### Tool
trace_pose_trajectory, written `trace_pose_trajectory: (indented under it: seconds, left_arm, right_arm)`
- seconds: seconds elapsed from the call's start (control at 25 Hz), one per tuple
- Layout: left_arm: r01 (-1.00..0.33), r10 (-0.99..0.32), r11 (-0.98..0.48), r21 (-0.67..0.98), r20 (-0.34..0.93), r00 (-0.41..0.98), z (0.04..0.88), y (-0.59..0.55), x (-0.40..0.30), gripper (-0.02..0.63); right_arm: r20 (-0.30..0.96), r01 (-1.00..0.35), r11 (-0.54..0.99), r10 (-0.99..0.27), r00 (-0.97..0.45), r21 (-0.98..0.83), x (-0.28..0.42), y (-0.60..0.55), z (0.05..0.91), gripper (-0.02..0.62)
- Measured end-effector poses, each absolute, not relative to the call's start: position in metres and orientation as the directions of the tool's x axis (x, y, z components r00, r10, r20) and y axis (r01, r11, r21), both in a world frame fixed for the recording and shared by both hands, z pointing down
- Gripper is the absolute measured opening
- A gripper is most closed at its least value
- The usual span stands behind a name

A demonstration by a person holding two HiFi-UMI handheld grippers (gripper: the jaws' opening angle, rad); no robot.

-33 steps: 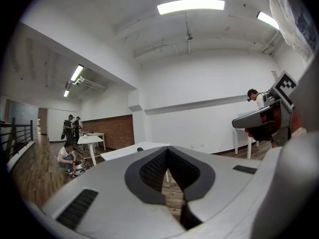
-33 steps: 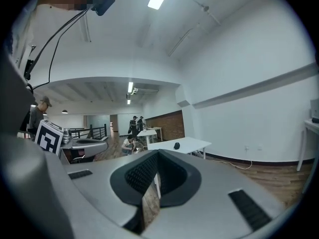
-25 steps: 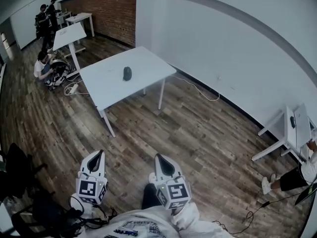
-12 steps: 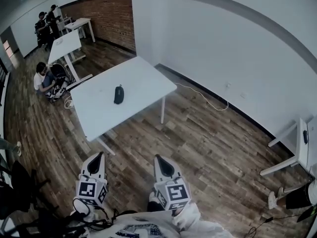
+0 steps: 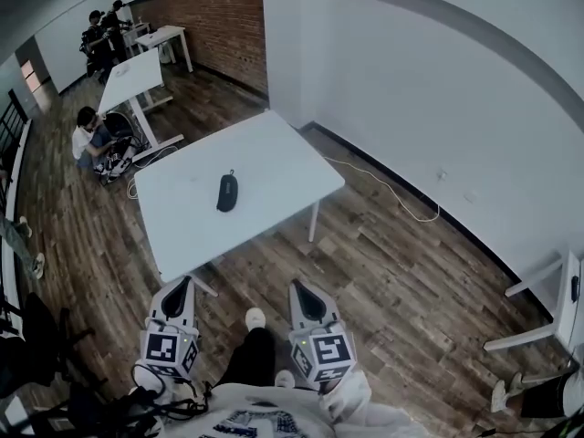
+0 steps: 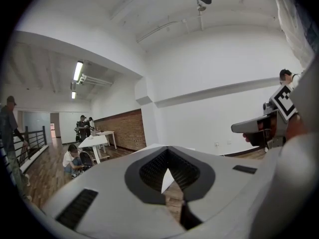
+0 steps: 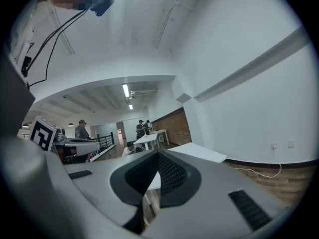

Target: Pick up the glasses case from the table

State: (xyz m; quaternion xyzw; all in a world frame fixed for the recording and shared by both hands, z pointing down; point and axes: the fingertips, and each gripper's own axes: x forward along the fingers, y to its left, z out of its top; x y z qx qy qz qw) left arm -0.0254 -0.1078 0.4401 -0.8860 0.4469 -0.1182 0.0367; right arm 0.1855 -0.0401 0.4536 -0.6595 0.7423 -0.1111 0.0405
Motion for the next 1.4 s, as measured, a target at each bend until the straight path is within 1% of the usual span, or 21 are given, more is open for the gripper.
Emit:
trace_pose_trajectory:
  seconds: [0.2,0.44,0.68,0.84,1.12,1.28,1.4]
  left_arm:
    - [-0.783,-0.802,-0.596,-0.176,0.182,0.569,0.451,-0.169,-0.01,0.014]
    - [-0.78,-0.796,-0.604,-0.164,0.173,0.58,0.455,-0.277,0.011,0.014]
    - [-0.787,-0.798,-0.599,-0.145,0.184,0.574,0.456,-0.393,0.018,0.014]
    - [-0.781,-0.793,-0.606,-0.152,0.194,0.578,0.455,-0.45,0.017,0.014]
    - [-0.794,-0.784,-0.601,-0.089,0.258,0.564,0.465,-0.483,0.024,0.014]
    - [-0.804,-0.777,-0.592,-0.059,0.307,0.55,0.493,-0.5,0.027,0.012]
    - [-0.805,-0.766,-0.592,-0.03,0.33,0.551,0.5,-0.503,0.034,0.012]
  right_arm:
    - [0.097,-0.974,0.104,-0.987,-0.125,-0.202,0.202,-0.104,0.462,-0.006]
    - [0.115,-0.98,0.095,-0.987,-0.116,-0.174,0.224,-0.209,0.461,-0.006]
    - [0.132,-0.98,0.116,-0.982,-0.139,-0.164,0.224,-0.331,0.456,-0.006]
    - [0.119,-0.98,0.121,-0.983,-0.14,-0.159,0.218,-0.39,0.448,-0.006]
    - [0.181,-0.977,0.126,-0.971,-0.157,-0.173,0.221,-0.43,0.461,-0.006]
    - [0.203,-0.973,0.144,-0.962,-0.18,-0.181,0.223,-0.449,0.472,-0.006]
    - [0.263,-0.968,0.152,-0.943,-0.202,-0.199,0.222,-0.458,0.492,-0.006]
